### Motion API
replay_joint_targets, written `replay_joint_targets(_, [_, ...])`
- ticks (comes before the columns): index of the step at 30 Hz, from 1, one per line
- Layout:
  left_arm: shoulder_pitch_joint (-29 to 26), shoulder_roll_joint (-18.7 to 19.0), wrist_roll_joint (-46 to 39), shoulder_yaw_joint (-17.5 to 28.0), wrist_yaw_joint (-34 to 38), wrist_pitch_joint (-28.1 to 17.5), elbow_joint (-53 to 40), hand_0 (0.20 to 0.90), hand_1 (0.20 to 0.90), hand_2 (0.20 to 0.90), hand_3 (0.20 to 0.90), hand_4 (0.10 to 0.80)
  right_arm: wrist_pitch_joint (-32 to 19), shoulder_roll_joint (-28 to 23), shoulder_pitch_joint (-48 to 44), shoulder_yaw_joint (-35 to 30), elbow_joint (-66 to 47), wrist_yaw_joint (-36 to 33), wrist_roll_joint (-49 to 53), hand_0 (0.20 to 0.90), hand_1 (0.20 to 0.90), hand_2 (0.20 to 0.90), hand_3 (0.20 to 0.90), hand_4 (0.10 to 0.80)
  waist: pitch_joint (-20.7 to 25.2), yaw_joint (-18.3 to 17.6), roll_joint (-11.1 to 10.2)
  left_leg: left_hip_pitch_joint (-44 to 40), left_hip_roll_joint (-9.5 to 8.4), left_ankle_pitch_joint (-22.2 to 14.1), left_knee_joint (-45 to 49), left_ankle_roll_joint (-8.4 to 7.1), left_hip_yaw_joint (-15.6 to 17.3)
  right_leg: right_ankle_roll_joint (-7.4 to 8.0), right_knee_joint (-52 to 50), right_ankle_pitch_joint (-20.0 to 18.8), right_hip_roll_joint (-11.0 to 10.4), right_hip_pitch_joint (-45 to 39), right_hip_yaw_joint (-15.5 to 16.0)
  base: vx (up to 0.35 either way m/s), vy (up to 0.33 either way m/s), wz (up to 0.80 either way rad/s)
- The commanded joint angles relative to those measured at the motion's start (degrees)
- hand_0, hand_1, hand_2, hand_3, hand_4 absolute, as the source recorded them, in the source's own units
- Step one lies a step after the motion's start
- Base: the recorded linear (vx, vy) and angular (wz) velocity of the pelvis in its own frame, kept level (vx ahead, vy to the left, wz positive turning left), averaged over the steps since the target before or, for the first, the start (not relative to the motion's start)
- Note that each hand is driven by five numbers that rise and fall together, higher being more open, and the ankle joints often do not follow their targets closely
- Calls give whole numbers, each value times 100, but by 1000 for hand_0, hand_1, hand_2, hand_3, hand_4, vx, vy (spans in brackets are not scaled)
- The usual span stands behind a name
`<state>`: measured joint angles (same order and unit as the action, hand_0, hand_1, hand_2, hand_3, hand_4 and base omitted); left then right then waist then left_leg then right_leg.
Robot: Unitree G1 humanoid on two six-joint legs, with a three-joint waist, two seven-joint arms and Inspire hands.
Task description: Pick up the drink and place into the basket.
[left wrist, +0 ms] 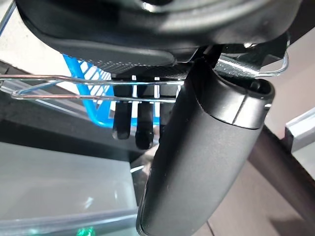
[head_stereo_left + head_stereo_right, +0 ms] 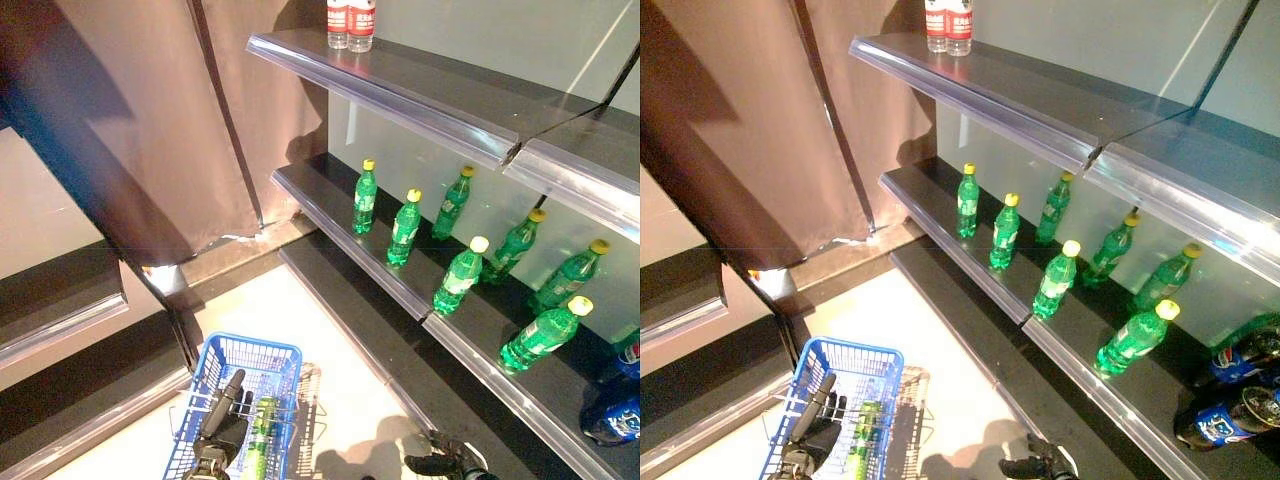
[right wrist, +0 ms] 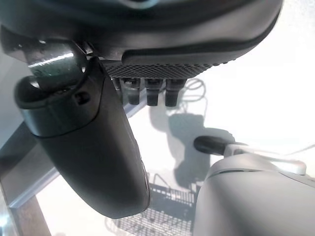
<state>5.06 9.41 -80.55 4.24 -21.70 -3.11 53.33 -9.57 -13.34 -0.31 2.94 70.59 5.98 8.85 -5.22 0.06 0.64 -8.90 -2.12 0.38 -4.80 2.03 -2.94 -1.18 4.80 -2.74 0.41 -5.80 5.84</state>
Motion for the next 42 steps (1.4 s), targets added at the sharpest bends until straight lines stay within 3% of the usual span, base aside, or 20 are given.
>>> replay_joint_targets(1, [-711,175,-255,334,-806,-474,-670,300,300,300,200,100,-354,-333,-216,69,110,81,-139,900,900,900,900,800,296,113,65,122,-138,-133,50,-61,344,221,-308,252,-112,-82,16,0,0,0])
replay_joint_targets(11, [-722,190,43,275,-563,-747,-751,300,300,300,200,100,-303,-312,-219,91,44,199,11,900,900,900,900,800,299,118,47,110,-123,-134,51,-69,362,224,-338,257,-117,-81,26,0,0,0])
replay_joint_targets(17, [-750,252,378,249,-235,-690,-783,300,300,300,200,100,-452,-307,-235,31,-293,623,738,900,900,900,900,800,273,88,34,98,-129,-135,53,-62,399,234,-319,221,-130,-81,31,0,0,0])
replay_joint_targets(23, [-686,301,442,190,-110,-567,-1025,300,300,300,200,100,-339,-330,-160,357,-1677,1233,1036,900,900,900,900,800,222,22,-24,115,-156,-129,56,-47,462,259,-253,136,-170,-53,17,-13,13,-3])
replay_joint_targets(26, [-682,302,478,144,-64,-551,-1114,300,300,300,200,100,-507,-376,-122,441,-2165,1267,944,900,900,900,900,800,211,-9,-55,120,-177,-129,56,-32,468,276,-223,101,-180,-40,-7,-6,6,-1])
replay_joint_targets(33, [-596,308,591,100,151,-495,-1518,300,300,300,200,100,-353,-499,121,589,-4080,993,752,900,900,900,900,800,163,-151,-124,141,-204,-139,76,9,522,338,-205,20,-210,27,-155,-14,14,-11])
replay_joint_targets(42, [-505,236,820,195,257,-381,-1918,300,300,300,200,100,-980,-588,367,92,-5875,927,682,900,900,900,900,800,12,-411,-166,194,-231,-242,184,130,711,462,-327,-57,-252,239,-506,-21,28,-19])
